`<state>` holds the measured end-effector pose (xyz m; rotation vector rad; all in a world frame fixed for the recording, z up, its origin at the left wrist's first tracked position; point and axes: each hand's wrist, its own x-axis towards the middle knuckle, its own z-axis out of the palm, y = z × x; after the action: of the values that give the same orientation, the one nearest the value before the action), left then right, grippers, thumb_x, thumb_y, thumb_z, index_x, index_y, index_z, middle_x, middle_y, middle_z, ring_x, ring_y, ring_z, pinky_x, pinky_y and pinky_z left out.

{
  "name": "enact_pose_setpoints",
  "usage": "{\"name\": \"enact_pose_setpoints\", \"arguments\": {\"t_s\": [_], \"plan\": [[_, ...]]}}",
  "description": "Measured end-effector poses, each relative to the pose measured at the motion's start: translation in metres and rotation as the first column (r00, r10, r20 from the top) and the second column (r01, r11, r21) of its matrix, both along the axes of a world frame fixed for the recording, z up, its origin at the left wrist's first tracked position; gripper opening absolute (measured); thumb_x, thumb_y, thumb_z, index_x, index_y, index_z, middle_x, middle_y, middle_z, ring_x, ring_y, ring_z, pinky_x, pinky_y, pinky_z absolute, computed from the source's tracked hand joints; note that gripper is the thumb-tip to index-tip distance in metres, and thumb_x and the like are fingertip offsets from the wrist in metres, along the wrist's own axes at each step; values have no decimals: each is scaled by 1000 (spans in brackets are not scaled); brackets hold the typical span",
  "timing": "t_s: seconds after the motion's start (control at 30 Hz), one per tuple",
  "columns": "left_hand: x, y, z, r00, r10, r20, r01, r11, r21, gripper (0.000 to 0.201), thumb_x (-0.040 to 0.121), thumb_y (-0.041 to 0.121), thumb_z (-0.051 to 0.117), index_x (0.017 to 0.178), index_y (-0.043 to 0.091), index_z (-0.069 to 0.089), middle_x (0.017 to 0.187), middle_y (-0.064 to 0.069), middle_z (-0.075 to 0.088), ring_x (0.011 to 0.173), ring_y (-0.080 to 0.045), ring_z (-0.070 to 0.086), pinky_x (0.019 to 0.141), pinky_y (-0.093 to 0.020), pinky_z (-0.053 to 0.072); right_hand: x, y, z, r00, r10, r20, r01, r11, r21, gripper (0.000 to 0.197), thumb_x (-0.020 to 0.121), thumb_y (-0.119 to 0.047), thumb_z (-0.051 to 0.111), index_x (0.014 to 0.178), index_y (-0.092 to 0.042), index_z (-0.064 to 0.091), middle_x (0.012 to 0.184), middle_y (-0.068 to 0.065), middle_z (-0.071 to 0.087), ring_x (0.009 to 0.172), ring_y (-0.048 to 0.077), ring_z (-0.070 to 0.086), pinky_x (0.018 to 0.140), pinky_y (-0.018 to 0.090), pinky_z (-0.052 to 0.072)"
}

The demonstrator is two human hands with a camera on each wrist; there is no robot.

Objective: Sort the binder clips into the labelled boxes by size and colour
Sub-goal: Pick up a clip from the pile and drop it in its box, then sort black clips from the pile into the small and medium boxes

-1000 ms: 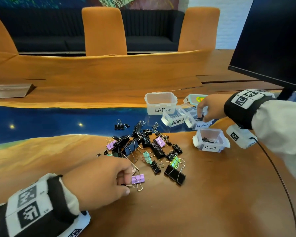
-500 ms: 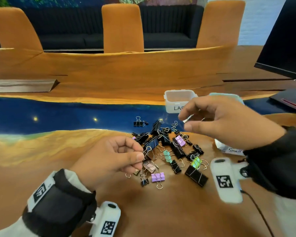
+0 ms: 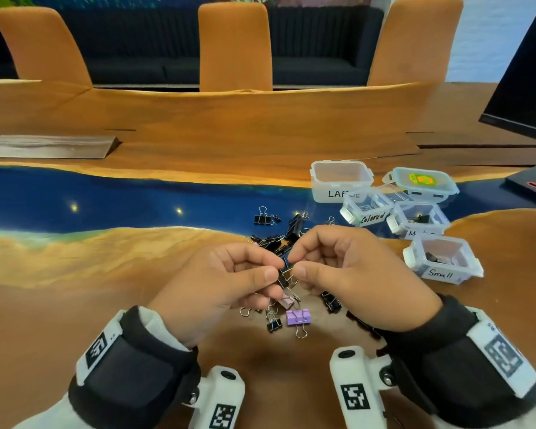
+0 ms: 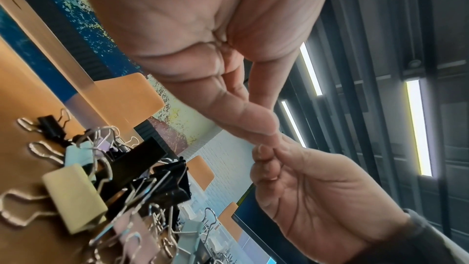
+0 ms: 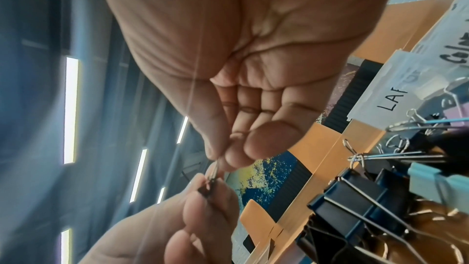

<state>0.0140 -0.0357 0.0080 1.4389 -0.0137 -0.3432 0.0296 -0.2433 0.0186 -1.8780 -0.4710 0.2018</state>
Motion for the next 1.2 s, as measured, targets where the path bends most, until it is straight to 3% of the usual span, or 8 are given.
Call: {"name": "enact_pose_setpoints", "arguments": {"t_s": [0.2, 0.37, 0.5, 0.63, 0.73, 0.87, 0.97, 1.2], "plan": [[3, -6, -4, 997, -40, 71, 39, 999, 5, 13, 74, 10, 83, 80, 21, 78, 75, -12, 71, 68, -18, 67, 58, -22, 56, -3, -4, 0, 999, -38, -10, 38, 999, 6, 8, 89, -1, 69, 94, -7, 69, 75, 4, 68, 66, 10, 65, 65, 23, 55], [4, -8, -5, 997, -32, 68, 32, 999, 2, 18, 71, 9, 87, 81, 21, 79, 75, -11, 71, 71, -18, 69, 57, -22, 56, 2, -32, 13, 984, -101, 144, 135, 959, -249, 15, 84, -20, 78, 93, -29, 70, 88, -12, 71, 81, 2, 66, 75, 24, 55], [6, 1, -2, 998, 17, 62, -16, 1000, -11, 16, 68, 14, 76, 84, 13, 78, 77, -16, 71, 69, -19, 69, 55, -22, 56, 32, -102, 38, 959, -187, 214, 283, 716, -638, 31, 73, -34, 85, 95, -42, 65, 105, -25, 63, 98, -10, 55, 87, 25, 44], [8, 3, 0, 997, 35, 65, -33, 999, -27, 15, 68, 10, 79, 83, 10, 78, 76, -15, 70, 69, -17, 70, 55, -21, 56, 56, -156, 32, 964, -261, 49, 157, 413, -897, 48, 61, -39, 91, 94, -42, 57, 114, -15, 60, 107, 11, 57, 82, 33, 44], [8, 1, 1, 997, 33, 72, -32, 999, -19, 19, 68, 8, 82, 86, 7, 75, 76, -14, 70, 70, -17, 70, 55, -21, 56, 58, -170, 16, 959, -282, 24, 113, 302, -947, 52, 61, -38, 90, 94, -42, 50, 108, -10, 62, 90, 11, 61, 73, 31, 49], [6, -7, 5, 997, 17, 72, -18, 1000, 11, 21, 67, 13, 76, 87, 8, 74, 76, -13, 71, 71, -19, 71, 56, -22, 56, 41, -158, 27, 969, -196, 148, 207, 329, -921, 53, 64, -39, 87, 97, -44, 45, 102, -13, 59, 80, 4, 57, 68, 27, 50], [4, -19, 12, 994, -68, 91, 59, 993, 105, 15, 74, 11, 79, 87, 9, 73, 75, -11, 71, 69, -16, 70, 56, -21, 55, 14, -130, 49, 970, -118, 213, 244, 484, -841, 58, 64, -43, 87, 103, -44, 45, 100, -24, 54, 84, -7, 53, 63, 12, 41], [-8, -58, 24, 938, -190, 289, 103, 952, 290, 21, 71, 10, 89, 85, 17, 74, 73, 3, 73, 65, -8, 62, 64, -22, 56, -38, -58, 46, 984, 133, 120, -10, 710, -704, 71, 60, -61, 81, 114, -48, 36, 109, -28, 55, 101, -2, 55, 84, 30, 50]]}}
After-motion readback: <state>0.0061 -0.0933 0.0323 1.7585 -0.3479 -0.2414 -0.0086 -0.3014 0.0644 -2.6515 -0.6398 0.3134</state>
